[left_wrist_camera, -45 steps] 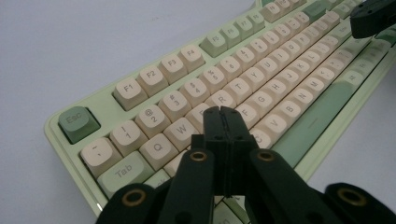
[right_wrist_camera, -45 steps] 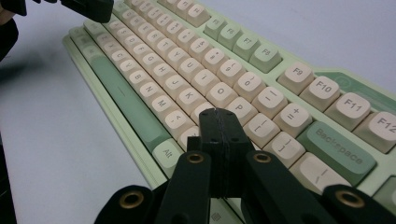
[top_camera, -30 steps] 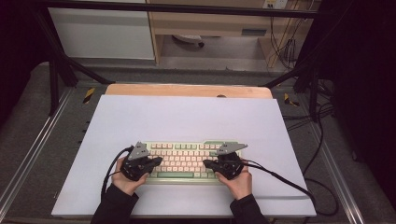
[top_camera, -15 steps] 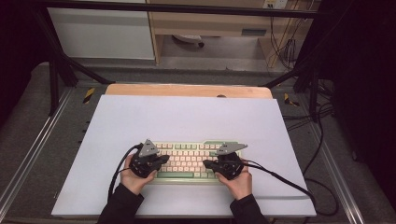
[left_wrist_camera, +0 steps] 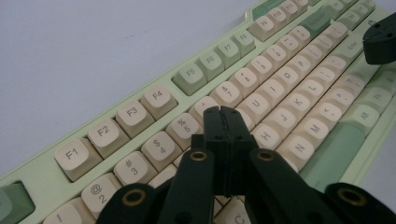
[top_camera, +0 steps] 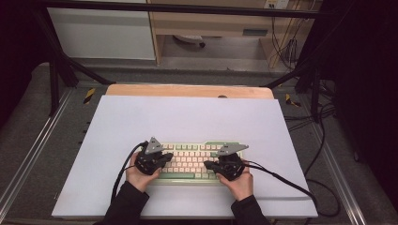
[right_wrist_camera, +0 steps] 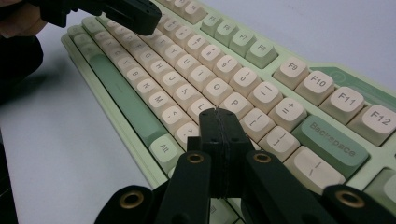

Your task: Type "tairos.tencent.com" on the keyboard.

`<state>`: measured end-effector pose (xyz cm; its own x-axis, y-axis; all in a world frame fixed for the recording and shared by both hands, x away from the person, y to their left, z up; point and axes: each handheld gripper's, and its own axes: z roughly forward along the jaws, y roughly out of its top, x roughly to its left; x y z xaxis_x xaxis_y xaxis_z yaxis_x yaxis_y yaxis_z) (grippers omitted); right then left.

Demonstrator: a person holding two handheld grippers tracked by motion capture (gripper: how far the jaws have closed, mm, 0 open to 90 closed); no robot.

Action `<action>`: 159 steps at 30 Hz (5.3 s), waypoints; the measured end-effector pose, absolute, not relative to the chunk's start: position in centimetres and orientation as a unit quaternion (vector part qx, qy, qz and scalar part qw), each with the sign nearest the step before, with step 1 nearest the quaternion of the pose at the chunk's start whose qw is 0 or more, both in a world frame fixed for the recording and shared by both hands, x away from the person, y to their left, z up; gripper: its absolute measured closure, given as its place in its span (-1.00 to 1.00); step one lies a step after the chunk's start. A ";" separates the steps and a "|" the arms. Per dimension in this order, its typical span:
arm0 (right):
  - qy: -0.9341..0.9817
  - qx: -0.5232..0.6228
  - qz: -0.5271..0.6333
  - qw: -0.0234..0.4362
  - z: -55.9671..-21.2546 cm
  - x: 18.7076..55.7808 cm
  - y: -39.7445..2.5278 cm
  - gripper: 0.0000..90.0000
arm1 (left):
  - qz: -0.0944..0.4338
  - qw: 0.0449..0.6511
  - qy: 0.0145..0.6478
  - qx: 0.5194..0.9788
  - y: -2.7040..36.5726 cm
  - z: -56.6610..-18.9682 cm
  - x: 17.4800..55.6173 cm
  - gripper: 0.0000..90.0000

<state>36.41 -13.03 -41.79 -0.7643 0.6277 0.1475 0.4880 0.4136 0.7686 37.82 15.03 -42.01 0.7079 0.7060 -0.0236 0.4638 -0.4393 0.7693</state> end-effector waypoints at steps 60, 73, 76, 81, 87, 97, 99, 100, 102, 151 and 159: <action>0.839 0.327 0.427 0.084 -41.6 36.3 -13.3 1.00 | 0.143 0.410 0.343 0.833 17.0 -41.6 36.2 1.00; 0.837 0.332 0.427 0.081 -41.6 36.3 -13.4 1.00 | 0.153 0.406 0.363 0.825 18.4 -41.6 36.8 1.00; 0.838 0.330 0.426 0.080 -41.7 36.3 -13.4 1.00 | 0.157 0.403 0.369 0.822 18.6 -41.9 37.0 1.00; 0.838 0.332 0.426 0.079 -41.7 36.3 -13.3 1.00 | 0.160 0.398 0.375 0.822 18.6 -42.3 37.4 1.00; 0.838 0.331 0.427 0.080 -41.7 36.3 -13.4 1.00 | 0.163 0.393 0.376 0.823 18.4 -42.6 37.7 1.00; 0.838 0.331 0.427 0.079 -41.7 36.3 -13.4 1.00 | 0.162 0.392 0.372 0.826 18.2 -42.9 37.7 1.00; 0.838 0.331 0.427 0.080 -41.6 36.3 -13.4 1.00 | 0.159 0.392 0.371 0.827 18.1 -43.2 37.8 1.00; 0.838 0.331 0.427 0.080 -41.6 36.3 -13.4 1.00 | 0.159 0.392 0.372 0.826 18.1 -43.1 37.8 1.00; 0.838 0.331 0.427 0.080 -41.6 36.2 -13.4 1.00 | 0.159 0.391 0.371 0.827 18.1 -43.1 37.8 1.00; 0.843 0.307 0.437 0.058 -40.9 36.0 -9.6 1.00 | 0.151 0.406 0.371 0.821 21.2 -41.7 35.5 1.00; 0.847 0.302 0.435 0.054 -41.1 36.2 -8.1 1.00 | 0.150 0.407 0.370 0.822 21.2 -41.8 35.6 1.00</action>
